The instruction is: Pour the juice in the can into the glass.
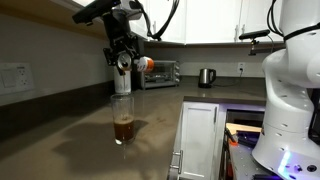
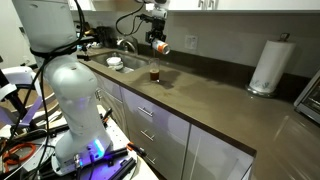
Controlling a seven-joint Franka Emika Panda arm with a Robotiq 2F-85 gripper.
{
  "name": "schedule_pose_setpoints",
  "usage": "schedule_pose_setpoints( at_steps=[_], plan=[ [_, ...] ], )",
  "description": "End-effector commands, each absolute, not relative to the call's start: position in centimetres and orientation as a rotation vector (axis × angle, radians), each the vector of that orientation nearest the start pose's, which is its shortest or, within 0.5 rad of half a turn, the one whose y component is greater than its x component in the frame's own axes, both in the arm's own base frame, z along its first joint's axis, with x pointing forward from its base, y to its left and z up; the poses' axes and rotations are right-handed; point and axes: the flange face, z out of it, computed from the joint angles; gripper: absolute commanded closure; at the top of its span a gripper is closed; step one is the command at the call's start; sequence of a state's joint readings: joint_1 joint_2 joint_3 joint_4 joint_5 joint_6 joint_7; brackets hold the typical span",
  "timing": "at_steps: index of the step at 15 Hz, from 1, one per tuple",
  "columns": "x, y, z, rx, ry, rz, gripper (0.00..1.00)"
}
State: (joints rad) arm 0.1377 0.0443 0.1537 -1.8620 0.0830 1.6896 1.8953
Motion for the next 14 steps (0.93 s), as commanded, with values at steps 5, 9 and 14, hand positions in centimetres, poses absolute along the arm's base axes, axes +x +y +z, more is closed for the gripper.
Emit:
schedule_pose_setpoints(
  at_steps=[5, 9, 14],
  plan=[
    [53.2, 17.1, 47.5, -2.273, 2.441, 0.238, 0.73],
    [53.3, 17.5, 47.2, -2.279, 2.466, 0.213, 0.73],
    [53.3, 18.3, 46.8, -2.291, 2.498, 0.185, 0.73]
  ],
)
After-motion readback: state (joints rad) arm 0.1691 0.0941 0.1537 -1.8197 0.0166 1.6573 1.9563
